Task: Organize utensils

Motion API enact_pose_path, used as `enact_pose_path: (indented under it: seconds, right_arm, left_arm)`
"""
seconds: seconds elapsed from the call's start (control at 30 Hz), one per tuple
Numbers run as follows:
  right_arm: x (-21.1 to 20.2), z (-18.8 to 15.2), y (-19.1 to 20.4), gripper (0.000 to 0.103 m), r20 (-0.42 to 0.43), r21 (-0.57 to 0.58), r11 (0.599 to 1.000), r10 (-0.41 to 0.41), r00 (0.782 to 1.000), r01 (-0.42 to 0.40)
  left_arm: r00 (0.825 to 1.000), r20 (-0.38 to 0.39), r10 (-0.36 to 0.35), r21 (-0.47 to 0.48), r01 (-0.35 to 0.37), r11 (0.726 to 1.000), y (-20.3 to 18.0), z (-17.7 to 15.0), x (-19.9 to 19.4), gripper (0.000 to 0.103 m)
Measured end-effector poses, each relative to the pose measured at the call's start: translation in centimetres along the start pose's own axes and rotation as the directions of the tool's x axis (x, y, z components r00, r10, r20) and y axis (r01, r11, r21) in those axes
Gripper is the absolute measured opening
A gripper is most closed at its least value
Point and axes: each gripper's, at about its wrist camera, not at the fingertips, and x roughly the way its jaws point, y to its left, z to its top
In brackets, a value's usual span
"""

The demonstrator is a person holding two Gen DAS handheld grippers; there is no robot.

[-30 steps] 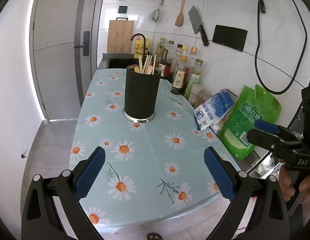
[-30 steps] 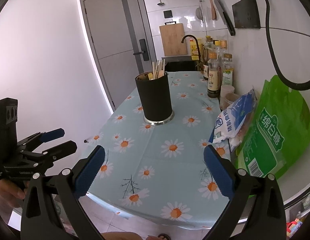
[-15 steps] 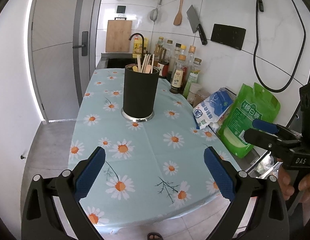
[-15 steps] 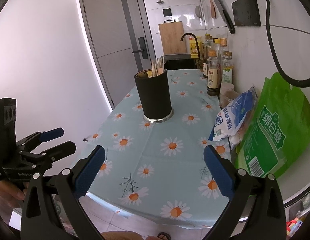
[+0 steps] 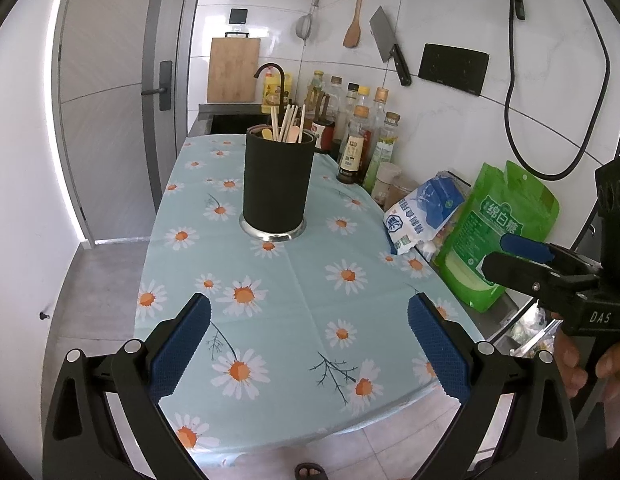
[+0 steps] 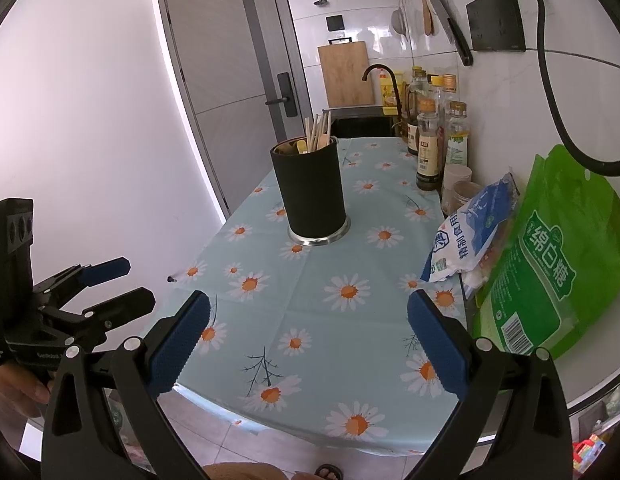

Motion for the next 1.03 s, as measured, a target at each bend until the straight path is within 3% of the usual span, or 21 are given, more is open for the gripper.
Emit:
enact_pose_path:
  seconds: [1.03]
  right_arm:
    - [0.88,0.08,-0.96,0.098,-0.020,0.007,1.000,0.009,1.000,-0.009]
  left_arm:
    - [1.000,-0.026,-0.016,0.017,0.016,1.000,-0.59,0.55,0.53,0.096]
